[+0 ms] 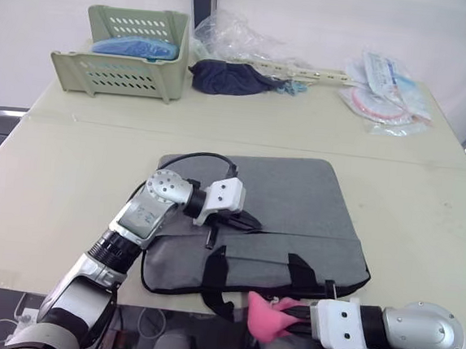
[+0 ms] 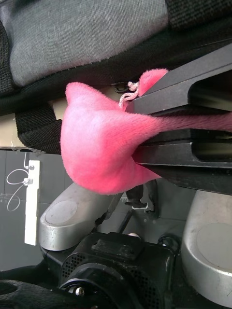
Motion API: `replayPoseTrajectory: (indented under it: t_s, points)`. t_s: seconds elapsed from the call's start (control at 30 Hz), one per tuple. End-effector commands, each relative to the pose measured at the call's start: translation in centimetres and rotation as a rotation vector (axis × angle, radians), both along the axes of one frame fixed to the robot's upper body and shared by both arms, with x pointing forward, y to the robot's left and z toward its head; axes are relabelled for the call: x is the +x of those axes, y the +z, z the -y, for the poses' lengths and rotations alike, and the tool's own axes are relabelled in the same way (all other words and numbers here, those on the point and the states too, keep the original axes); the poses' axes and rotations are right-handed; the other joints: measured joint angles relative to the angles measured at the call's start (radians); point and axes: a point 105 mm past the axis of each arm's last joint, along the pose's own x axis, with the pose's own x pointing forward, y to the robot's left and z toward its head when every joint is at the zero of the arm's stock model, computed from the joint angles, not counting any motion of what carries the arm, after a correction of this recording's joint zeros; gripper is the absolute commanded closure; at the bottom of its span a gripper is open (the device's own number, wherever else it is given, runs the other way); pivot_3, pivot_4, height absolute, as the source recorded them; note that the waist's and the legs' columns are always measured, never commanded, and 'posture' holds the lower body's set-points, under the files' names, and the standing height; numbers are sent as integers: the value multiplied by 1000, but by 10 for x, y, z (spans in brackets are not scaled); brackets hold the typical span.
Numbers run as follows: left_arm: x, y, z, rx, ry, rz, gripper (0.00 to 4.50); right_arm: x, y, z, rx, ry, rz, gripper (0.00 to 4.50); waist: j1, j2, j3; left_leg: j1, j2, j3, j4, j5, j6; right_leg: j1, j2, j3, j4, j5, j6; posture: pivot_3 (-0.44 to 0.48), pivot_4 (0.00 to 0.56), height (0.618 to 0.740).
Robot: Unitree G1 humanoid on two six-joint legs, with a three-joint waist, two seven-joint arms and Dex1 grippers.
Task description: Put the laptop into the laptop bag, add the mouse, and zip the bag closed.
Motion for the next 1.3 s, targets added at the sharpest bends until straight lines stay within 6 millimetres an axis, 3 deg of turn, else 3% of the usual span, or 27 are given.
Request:
replayPoseTrajectory:
  t_s: [0.03,0.33,0.57,0.77,0.9,1.1,1.3]
  points:
    - [19,-24,-10,102,98,-14,4500,10,-2,-4,11,-21,40,4475,0,0,0,0,0,0,0,0,0,1,0,0,0,0,0,0,150,740]
    - [46,-12,-14,91,112,48,4500,39,-3,-23,57,-51,82,4475,-3,-1,-1,2,0,1,2,2,-1,1,-1,3,3,0,0,0,150,740]
    - [55,21,-12,-60,94,67,4500,62,6,-31,86,-115,151,4475,-5,-1,0,1,0,1,3,3,-1,-3,-1,2,9,0,-1,0,150,740]
    - [47,50,-12,-153,27,40,4500,56,6,-32,102,-52,89,4475,-5,0,1,-1,0,1,2,3,-1,-6,-1,0,8,0,-1,0,150,740]
    - [27,62,-2,-206,-57,9,4500,48,5,-28,93,-19,76,4475,-3,0,3,-2,0,0,2,3,-1,-6,-1,-2,6,0,-1,0,150,740]
    - [11,48,14,-194,-62,-39,4500,42,5,-28,112,-18,54,4475,-2,0,4,-3,0,0,1,3,-1,-5,0,-2,3,0,0,0,150,740]
    - [10,-18,12,-4,25,-97,4500,23,11,-28,111,16,23,4475,0,1,4,-3,0,-1,1,3,-1,-4,0,-3,2,0,0,0,150,740]
